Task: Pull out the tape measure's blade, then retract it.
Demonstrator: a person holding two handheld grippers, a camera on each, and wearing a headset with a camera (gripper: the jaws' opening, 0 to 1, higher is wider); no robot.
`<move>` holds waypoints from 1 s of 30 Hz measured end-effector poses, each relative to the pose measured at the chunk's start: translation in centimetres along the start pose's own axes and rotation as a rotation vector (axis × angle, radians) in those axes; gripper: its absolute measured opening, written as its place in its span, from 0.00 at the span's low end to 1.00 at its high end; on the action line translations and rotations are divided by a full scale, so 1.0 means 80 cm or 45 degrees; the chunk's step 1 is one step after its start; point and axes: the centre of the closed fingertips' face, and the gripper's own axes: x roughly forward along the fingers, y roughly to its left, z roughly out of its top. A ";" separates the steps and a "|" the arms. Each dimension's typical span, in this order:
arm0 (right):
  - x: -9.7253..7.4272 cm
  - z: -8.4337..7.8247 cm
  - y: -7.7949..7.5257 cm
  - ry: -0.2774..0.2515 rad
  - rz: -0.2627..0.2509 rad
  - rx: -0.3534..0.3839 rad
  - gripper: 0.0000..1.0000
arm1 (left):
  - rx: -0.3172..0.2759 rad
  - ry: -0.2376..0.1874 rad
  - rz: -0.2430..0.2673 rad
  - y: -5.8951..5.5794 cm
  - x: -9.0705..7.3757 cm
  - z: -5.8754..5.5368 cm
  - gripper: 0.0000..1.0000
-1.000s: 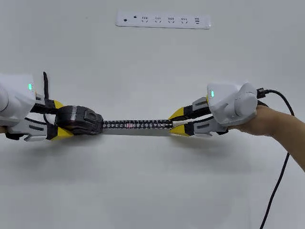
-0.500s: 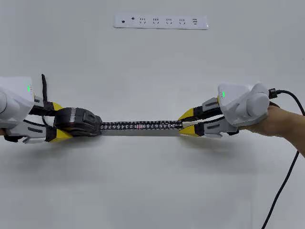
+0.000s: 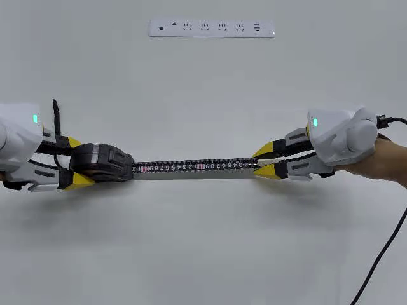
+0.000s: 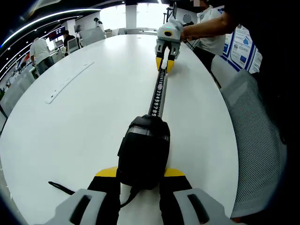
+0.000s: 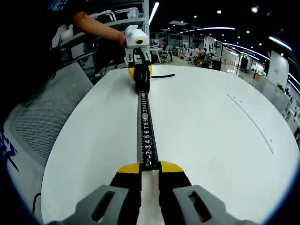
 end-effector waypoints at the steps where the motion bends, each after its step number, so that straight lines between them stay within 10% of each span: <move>1: 0.000 0.000 0.000 0.000 0.000 0.000 0.12 | 0.000 0.000 0.000 0.000 0.000 0.000 0.29; 30: -0.006 -0.022 -0.003 0.157 -0.023 -0.074 0.13 | 0.027 0.065 0.002 0.001 0.004 0.004 0.29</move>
